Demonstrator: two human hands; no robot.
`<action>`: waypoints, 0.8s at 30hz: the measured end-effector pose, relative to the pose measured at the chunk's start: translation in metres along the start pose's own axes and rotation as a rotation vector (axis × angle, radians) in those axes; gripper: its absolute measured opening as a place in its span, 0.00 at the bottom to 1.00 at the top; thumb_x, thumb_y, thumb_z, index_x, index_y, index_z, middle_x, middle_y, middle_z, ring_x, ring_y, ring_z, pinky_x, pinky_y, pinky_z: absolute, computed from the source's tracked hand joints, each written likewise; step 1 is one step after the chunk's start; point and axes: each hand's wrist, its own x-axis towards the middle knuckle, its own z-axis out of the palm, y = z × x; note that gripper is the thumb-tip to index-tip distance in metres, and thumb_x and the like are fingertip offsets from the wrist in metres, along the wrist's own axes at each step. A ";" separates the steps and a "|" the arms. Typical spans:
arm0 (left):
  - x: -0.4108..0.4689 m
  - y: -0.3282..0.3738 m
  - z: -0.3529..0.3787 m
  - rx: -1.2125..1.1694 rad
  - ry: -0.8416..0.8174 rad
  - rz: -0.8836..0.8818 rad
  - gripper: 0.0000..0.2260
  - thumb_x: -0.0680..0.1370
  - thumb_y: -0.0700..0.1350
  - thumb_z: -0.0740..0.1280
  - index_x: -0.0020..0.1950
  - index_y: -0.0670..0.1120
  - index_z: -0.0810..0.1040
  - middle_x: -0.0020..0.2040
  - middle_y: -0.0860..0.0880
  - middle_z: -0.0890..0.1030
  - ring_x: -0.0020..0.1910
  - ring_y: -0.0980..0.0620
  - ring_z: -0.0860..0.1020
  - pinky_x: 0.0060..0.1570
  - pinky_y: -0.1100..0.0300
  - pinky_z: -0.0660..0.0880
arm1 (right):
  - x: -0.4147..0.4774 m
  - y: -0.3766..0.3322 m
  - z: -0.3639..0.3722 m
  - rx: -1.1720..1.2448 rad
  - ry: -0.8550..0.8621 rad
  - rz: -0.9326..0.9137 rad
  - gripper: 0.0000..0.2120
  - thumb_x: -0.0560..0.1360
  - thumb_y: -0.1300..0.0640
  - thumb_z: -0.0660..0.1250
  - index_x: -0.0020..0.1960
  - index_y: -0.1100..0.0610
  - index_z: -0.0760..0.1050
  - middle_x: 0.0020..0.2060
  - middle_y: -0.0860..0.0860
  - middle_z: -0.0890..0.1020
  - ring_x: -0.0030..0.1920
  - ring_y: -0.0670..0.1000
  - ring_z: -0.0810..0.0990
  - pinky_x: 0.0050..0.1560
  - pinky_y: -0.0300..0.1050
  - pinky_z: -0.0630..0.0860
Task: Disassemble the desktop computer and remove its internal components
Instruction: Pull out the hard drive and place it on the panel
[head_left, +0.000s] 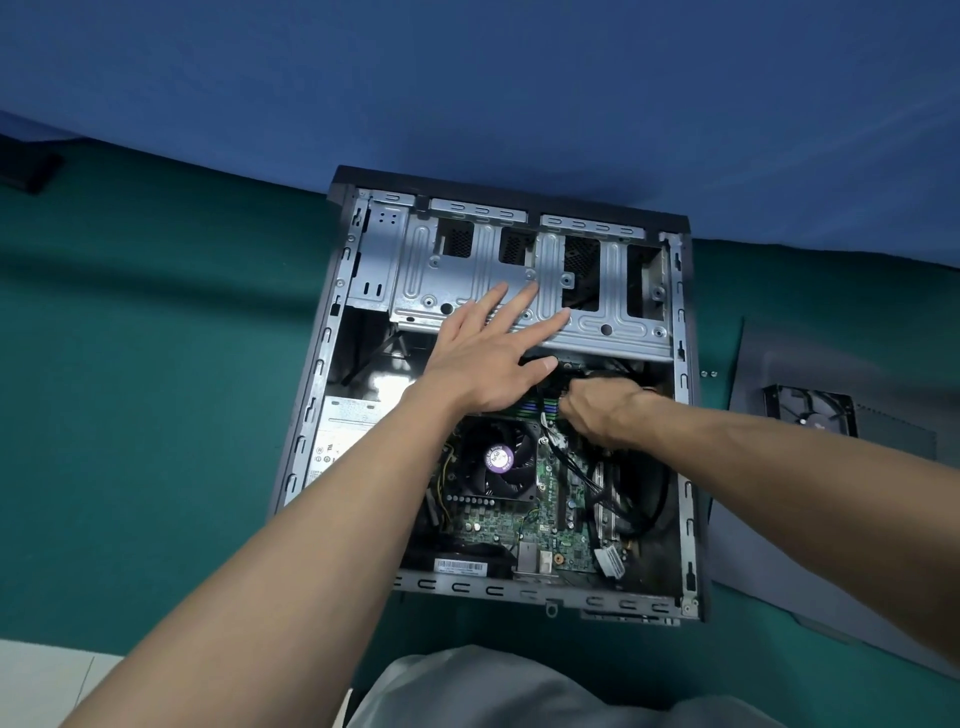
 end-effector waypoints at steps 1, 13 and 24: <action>0.000 0.000 0.001 0.000 0.004 -0.002 0.23 0.81 0.64 0.49 0.75 0.70 0.45 0.77 0.61 0.36 0.75 0.56 0.33 0.69 0.55 0.32 | -0.002 -0.007 0.001 -0.004 0.012 0.008 0.14 0.83 0.58 0.54 0.63 0.61 0.71 0.55 0.57 0.79 0.54 0.57 0.78 0.49 0.48 0.75; 0.001 -0.001 0.002 0.017 0.015 0.000 0.23 0.81 0.65 0.49 0.75 0.71 0.45 0.77 0.61 0.36 0.76 0.56 0.34 0.70 0.53 0.33 | -0.022 -0.008 -0.019 0.446 -0.016 0.176 0.13 0.80 0.62 0.57 0.63 0.62 0.71 0.54 0.58 0.79 0.53 0.58 0.80 0.51 0.49 0.77; -0.001 0.004 -0.005 0.043 -0.035 -0.030 0.23 0.81 0.65 0.49 0.74 0.72 0.44 0.76 0.62 0.35 0.75 0.57 0.34 0.71 0.53 0.35 | -0.084 -0.001 -0.023 1.082 0.734 0.466 0.05 0.75 0.54 0.69 0.48 0.54 0.76 0.34 0.49 0.79 0.37 0.50 0.77 0.39 0.41 0.67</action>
